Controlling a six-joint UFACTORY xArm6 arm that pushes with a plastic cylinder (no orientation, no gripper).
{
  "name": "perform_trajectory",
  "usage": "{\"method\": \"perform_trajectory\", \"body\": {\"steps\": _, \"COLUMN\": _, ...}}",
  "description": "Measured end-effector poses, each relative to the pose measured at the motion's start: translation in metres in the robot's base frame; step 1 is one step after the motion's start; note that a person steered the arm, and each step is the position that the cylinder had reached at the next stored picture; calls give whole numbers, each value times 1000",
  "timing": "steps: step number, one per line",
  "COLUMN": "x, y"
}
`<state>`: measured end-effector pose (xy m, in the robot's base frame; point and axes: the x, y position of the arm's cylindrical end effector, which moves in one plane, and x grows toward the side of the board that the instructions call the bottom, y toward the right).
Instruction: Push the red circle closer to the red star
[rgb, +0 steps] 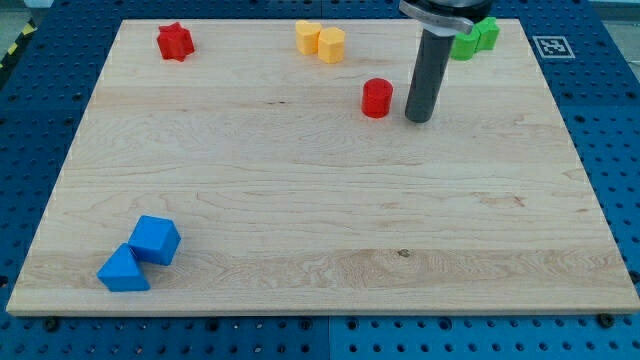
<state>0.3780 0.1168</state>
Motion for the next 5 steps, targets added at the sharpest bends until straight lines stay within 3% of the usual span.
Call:
{"method": "perform_trajectory", "body": {"steps": 3, "x": -3, "y": -12}}
{"method": "perform_trajectory", "body": {"steps": 5, "x": -15, "y": -59}}
